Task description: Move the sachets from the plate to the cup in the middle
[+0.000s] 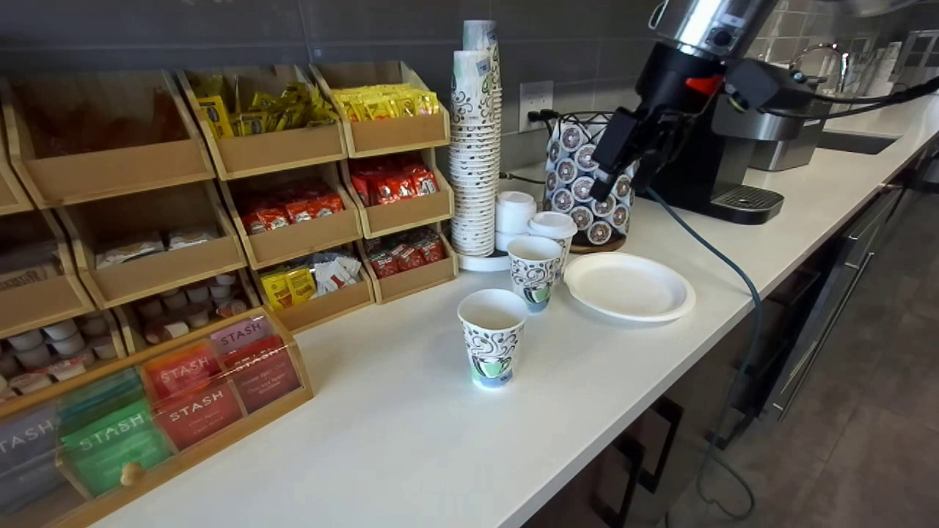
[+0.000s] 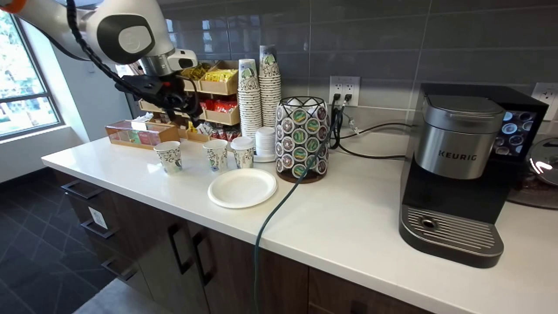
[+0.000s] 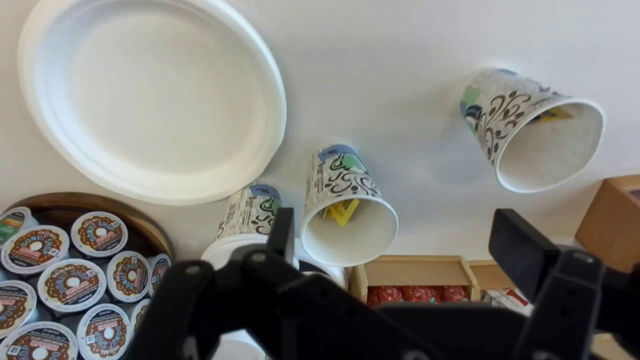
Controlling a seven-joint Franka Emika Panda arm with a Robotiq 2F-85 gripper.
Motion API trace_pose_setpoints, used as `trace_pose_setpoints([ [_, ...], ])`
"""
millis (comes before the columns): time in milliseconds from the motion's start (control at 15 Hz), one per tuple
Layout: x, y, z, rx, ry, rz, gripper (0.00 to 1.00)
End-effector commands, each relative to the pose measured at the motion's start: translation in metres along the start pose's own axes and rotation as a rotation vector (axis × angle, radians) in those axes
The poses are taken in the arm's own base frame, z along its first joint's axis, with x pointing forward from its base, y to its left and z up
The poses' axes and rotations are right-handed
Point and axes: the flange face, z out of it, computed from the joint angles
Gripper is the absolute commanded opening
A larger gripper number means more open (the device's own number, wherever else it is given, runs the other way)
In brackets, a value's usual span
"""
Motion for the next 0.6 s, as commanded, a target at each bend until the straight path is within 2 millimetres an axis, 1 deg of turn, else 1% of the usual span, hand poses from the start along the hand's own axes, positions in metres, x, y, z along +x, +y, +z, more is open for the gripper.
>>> trace_pose_setpoints([
  [0,-0.059,0.018,-0.026,0.078,-0.048,-0.107,1.0],
  [67,-0.072,0.025,-0.033,0.09,-0.052,-0.137,1.0],
  [200,-0.099,0.043,-0.048,0.121,-0.049,-0.253,1.0],
  [267,-0.063,0.03,-0.032,0.073,-0.06,-0.175,1.0],
  [400,-0.083,0.044,-0.045,0.091,-0.048,-0.227,1.0],
  [533,-0.091,0.045,-0.05,0.096,-0.039,-0.24,1.0],
])
